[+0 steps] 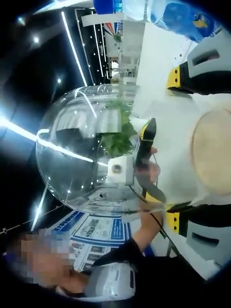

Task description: Open the cover put in the Mizone put the cover back on

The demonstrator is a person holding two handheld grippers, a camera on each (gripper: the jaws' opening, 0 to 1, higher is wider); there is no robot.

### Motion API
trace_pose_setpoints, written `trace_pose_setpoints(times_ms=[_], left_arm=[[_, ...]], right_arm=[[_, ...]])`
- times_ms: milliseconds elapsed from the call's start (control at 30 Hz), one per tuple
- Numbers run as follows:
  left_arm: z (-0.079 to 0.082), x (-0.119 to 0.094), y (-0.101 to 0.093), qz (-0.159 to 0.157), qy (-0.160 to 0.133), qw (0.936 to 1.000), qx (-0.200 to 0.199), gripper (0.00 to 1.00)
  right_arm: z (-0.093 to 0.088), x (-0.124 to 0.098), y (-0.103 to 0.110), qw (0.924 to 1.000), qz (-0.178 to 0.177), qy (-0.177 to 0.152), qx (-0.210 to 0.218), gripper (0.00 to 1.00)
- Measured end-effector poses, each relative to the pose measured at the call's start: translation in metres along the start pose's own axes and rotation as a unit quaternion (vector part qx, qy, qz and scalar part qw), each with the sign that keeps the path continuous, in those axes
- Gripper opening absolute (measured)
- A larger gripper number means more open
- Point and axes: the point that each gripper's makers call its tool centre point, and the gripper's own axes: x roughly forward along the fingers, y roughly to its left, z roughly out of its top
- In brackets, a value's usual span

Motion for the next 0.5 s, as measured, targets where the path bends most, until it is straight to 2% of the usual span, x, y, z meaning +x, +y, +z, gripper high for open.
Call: trace_pose_setpoints(times_ms=[500], left_arm=[[-0.0001, -0.0001, 0.0011, 0.002, 0.004, 1.0000, 0.002, 0.79]], right_arm=[[0.0004, 0.0002, 0.0003, 1.0000, 0.002, 0.001, 0.000, 0.90]])
